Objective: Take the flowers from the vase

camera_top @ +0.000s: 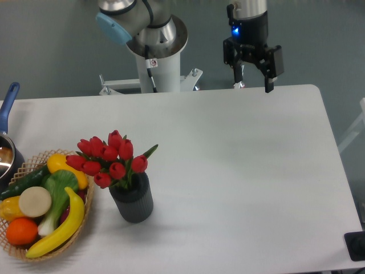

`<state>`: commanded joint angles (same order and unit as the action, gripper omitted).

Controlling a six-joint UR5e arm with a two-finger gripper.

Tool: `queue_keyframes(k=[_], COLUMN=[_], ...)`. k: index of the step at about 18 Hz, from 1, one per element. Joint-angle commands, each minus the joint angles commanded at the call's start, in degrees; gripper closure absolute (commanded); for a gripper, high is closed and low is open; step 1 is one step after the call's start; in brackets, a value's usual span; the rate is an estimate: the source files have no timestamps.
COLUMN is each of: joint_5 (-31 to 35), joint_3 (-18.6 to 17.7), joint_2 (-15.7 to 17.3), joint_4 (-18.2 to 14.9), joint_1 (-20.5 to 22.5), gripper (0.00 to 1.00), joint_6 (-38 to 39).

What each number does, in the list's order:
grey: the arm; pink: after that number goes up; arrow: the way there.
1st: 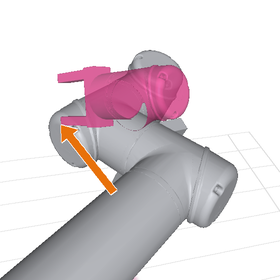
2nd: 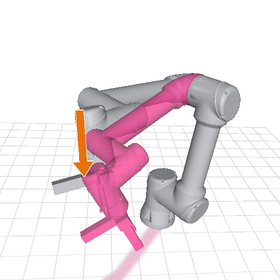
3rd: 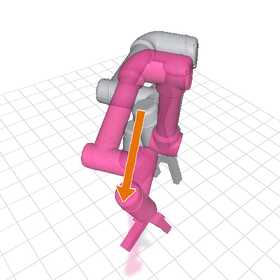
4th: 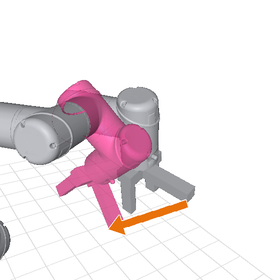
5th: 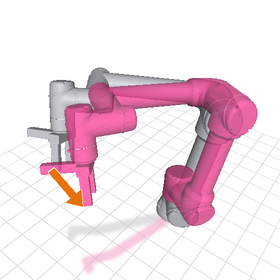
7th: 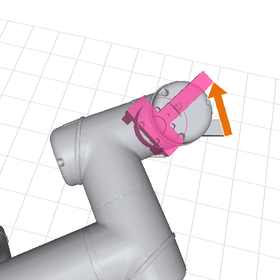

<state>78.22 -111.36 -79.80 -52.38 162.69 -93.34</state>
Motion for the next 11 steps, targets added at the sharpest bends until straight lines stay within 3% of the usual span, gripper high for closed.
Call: queue_keyframes(k=[11], joint_5=[-0.2], joint_3=[-1.0], joint_2=[0.0], joint_4=[-0.2], joint_1=[-0.1], gripper=[0.00], joint_6=[0.5])
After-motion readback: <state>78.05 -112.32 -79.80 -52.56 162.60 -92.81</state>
